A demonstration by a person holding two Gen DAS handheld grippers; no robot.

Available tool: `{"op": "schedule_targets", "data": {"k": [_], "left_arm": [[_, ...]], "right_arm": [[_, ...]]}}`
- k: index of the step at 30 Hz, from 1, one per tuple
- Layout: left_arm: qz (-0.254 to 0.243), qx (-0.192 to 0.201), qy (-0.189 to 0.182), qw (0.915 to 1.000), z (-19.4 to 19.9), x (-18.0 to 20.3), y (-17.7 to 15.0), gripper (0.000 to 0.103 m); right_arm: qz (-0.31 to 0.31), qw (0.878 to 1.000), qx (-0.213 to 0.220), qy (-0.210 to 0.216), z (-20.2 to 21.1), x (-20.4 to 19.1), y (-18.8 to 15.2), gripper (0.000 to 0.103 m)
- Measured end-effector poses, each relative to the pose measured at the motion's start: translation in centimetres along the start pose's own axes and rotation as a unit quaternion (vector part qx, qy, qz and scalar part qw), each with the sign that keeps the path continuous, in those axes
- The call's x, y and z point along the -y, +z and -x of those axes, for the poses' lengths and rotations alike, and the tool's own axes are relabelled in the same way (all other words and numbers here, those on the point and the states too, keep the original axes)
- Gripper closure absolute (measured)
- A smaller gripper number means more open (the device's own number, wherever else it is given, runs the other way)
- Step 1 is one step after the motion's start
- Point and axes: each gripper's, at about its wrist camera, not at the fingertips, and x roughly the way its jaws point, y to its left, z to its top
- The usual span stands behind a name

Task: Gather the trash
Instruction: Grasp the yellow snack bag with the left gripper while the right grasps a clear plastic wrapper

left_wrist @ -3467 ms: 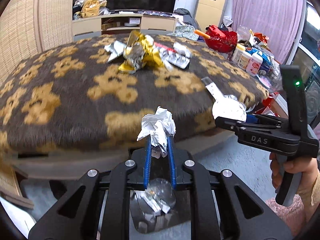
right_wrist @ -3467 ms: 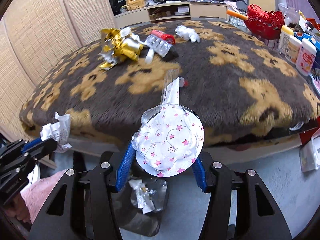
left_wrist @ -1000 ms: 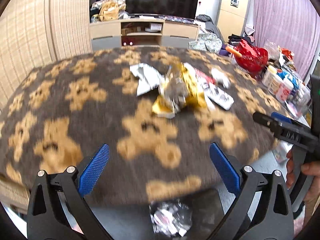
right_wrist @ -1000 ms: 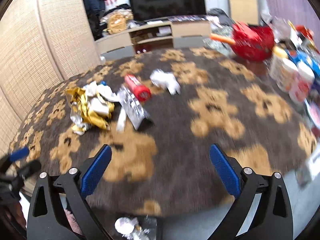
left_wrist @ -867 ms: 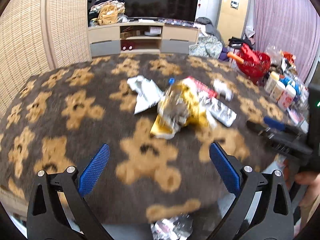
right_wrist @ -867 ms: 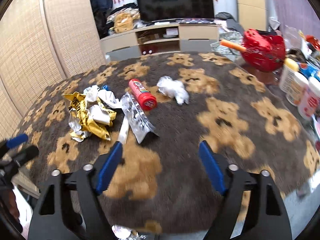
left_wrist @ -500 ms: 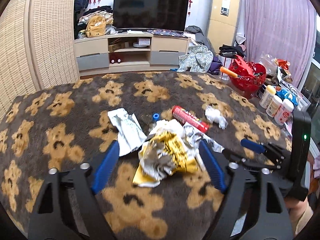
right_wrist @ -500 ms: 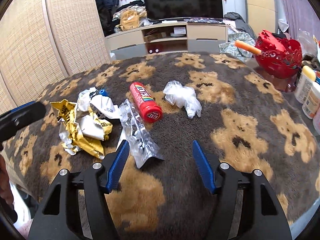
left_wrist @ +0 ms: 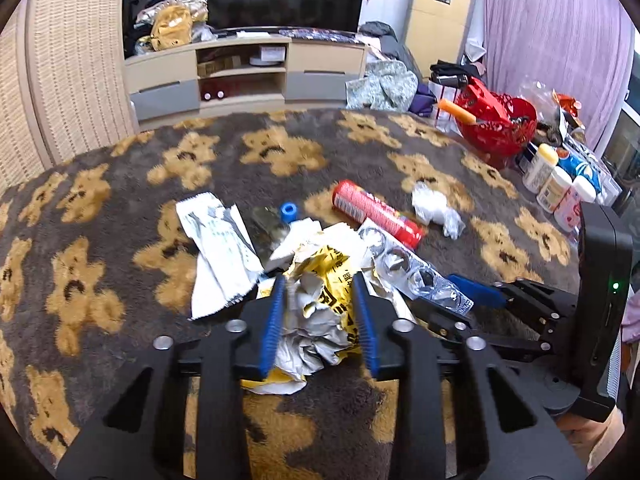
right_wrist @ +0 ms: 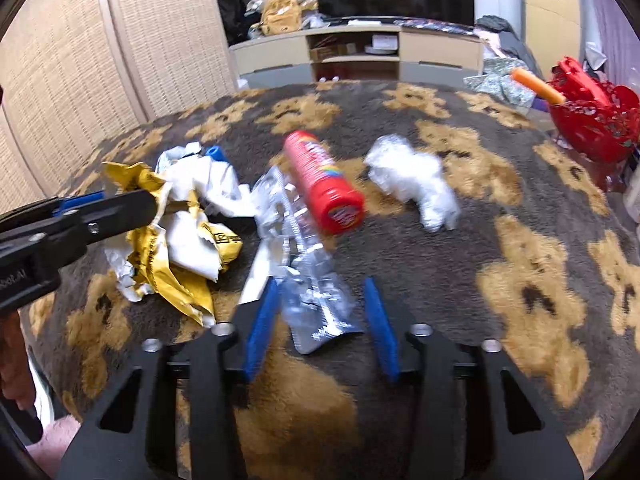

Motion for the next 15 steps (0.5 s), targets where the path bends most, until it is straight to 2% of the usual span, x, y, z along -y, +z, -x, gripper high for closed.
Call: {"op": "schedule_targets", "data": {"k": [4,5,10,15], "left_arm": [[-0.006,0.004,-0.005,1.0000,0.0,0.0,-0.5,0.081],[-0.006,0.005,-0.004,1.0000,0.2,0.0,-0.5,0.090],[-0.001,0.009,0.000,1.0000,1.7,-0.2,-0.9,0.091],[-0.001,0.027,0.007,0.9996,4.8,-0.1,-1.3,0.091]], "right_arm": [[-0.007,1.000,0.005,-0.001,0.5,-0.2,0.0,0.069],[-0.007,1.000,0.007,-0.002,0.8,-0.2,0.0,0.069],[-0.006,1.000,0.023,-0.006,3.4,-0.4,0.0,0.069],[0.000,0.999,0.037,-0.016,6.6,-1.0,-0.4,0.069]]}}
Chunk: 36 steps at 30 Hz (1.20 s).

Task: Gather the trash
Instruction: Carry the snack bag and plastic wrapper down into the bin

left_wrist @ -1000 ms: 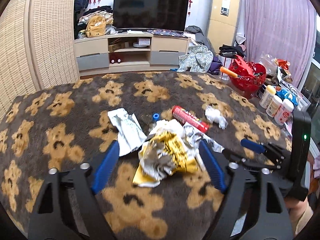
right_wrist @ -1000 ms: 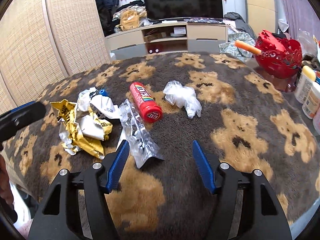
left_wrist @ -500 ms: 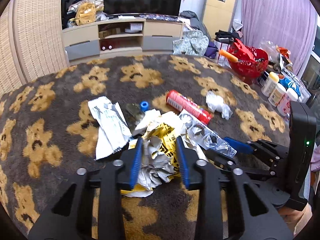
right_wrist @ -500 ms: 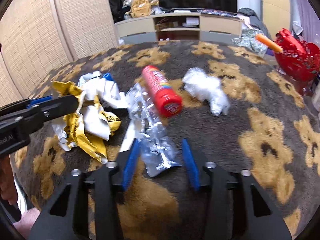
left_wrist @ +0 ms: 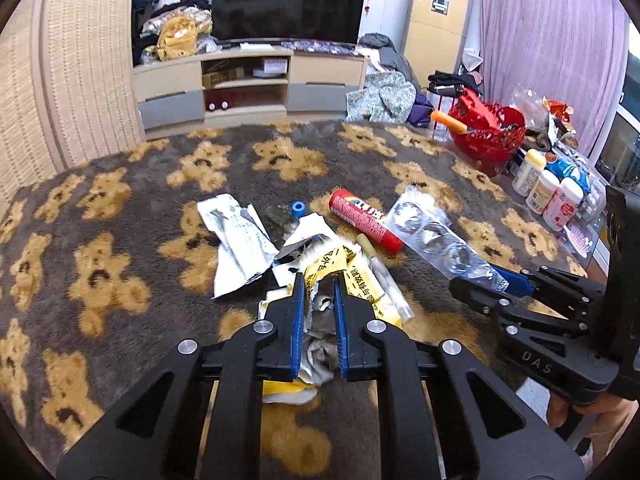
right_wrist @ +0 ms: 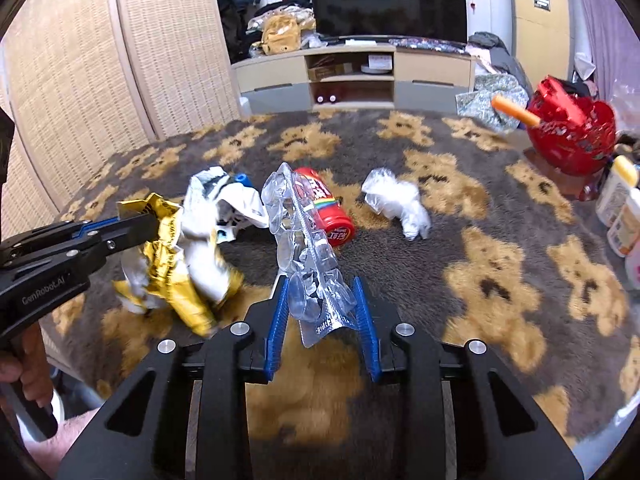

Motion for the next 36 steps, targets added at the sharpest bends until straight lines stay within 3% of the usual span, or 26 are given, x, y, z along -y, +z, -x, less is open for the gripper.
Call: {"op": "schedule_targets", "data": {"k": [10,19,27,36], "left_arm": [[-0.009,0.039,-0.008,0.9992,9.6,1.3,-1.9,0.091],[0.013,0.026,-0.017,0.9994,15.0,2.7,-9.3,0.090],[0.024,-0.023,-0.024,0.9992,15.4,3.8,-17.0,0.090],[0.024,-0.080,-0.024,0.9963,11.3,4.8,-24.0,0.090]], "right_arm": [[0.007,1.000,0.011,-0.007,8.5,-2.2,-1.6,0.069],[0.005,1.000,0.010,0.011,14.9,-4.6,-6.9,0.069],[-0.026,0.999,-0.030,0.027,15.9,-5.3,-13.5,0.069],[-0.049,0.994,-0.098,0.027,12.7,-5.4,-19.5,0.069]]}}
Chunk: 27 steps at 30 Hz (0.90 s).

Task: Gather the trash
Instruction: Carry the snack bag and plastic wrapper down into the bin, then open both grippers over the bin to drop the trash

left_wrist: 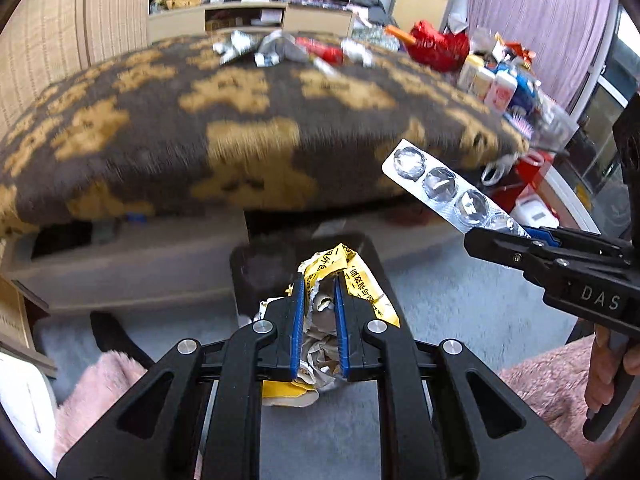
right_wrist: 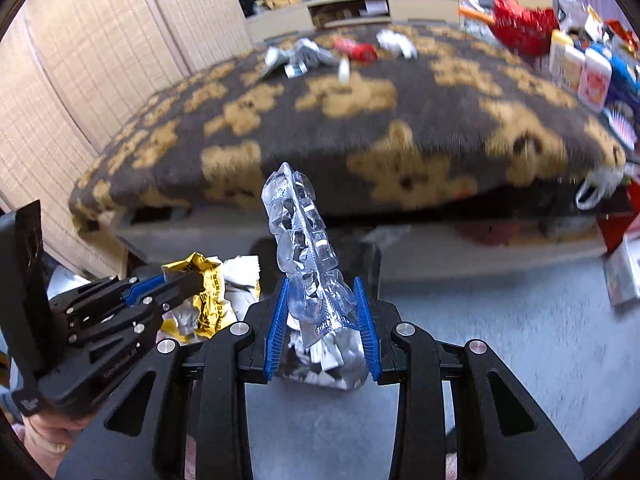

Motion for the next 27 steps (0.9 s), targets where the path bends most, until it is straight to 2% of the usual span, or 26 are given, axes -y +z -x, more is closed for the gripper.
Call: {"op": "schedule_targets", "data": {"k": [4,11,18,22,26,27], "left_arm": [[0.014,-0.021,0.006,0.9997,-2.0,-0.7,-1.3,0.090],[0.033,-0.059,0.008,0.9977,-5.4,-2.2,-2.7,0.090],[0.039,-0.075,0.004,0.9964,-7.4,-2.9,-2.9,0.090],[0.038,-0.080,0.003,0.9960,-8.1,-3.0,-2.7,0.089],[0.037,-0.086,0.004,0.9956,-8.6,-3.0,-2.7,0.069],[0.034,-0.086,0.008,0.9956,-8.7,-3.0,-2.7,0.066]], "right_arm": [[-0.014,0.999,-0.027,-0.018,-2.7,1.0,-0.8,0.069],[-0.032,0.998,-0.059,-0.019,-6.4,1.6,-1.5,0.069],[-0.044,0.994,-0.096,-0.017,-9.7,1.5,-2.0,0.068],[-0.051,0.994,-0.099,-0.014,-10.5,1.6,-1.5,0.066],[-0.051,0.993,-0.101,-0.012,-11.2,1.6,-1.2,0.064],[-0.049,0.994,-0.100,-0.015,-11.3,1.5,-1.2,0.054]]}}
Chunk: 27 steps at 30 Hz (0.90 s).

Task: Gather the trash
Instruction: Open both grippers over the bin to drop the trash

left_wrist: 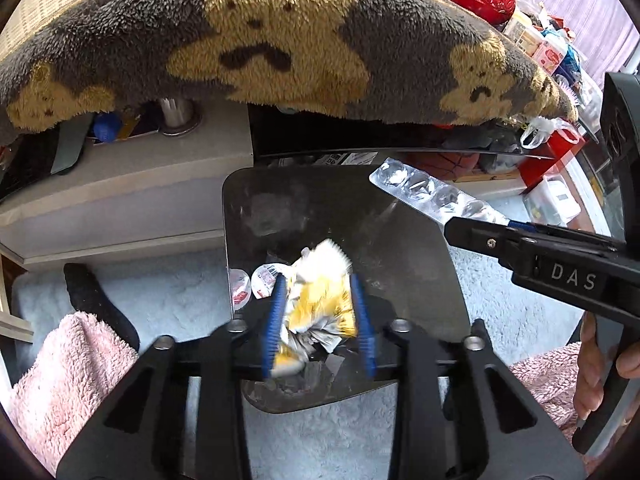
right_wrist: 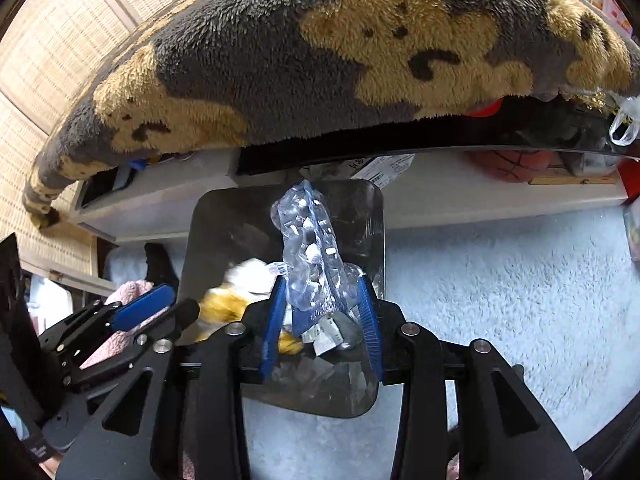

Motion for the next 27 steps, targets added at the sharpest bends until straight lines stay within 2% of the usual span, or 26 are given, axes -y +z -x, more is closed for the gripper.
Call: {"op": "schedule_targets", "data": {"k": [2,5,7,9,10,12,17,27], "left_arm": [[-0.001,0.002,0.002,1.0000,0.0,-0.1,0.0,0.055],[0.000,0.006,0.008,1.0000,0.2,-0.4,0.0,0.041],[0.002,0.010,0.013,0.9999,0.4,-0.7,-0.1,0.034],[0.006,0.011,0.017,0.9998,0.5,-0.9,-0.1,0.025],[0.010,0.011,0.020,0.9997,0.6,-1.1,-0.2,0.018],[0.017,0.013,0.024,0.9995,0.9,-1.4,-0.2,0.009],[0.024,0.008,0.030,0.9992,1.7,-1.8,0.0,0.008],[0.033,0.081,0.037,0.9955,7.5,-2.3,3.2,0.008]], "right_arm": [[0.000,1.000,0.007,-0.001,0.1,-0.1,0.1,0.042],[0.000,1.000,0.013,-0.010,0.4,0.0,0.3,0.034],[-0.007,1.000,0.021,-0.015,0.9,0.5,0.4,0.023],[-0.016,0.999,0.033,-0.025,1.4,1.1,0.4,0.006],[-0.019,0.999,0.037,-0.028,1.5,1.2,0.4,0.003],[-0.020,0.998,0.040,-0.032,1.6,1.4,0.4,0.003],[-0.027,0.998,0.052,-0.034,2.8,2.5,0.3,0.003],[-0.040,0.989,0.143,-0.016,9.9,3.1,3.7,0.003]]}}
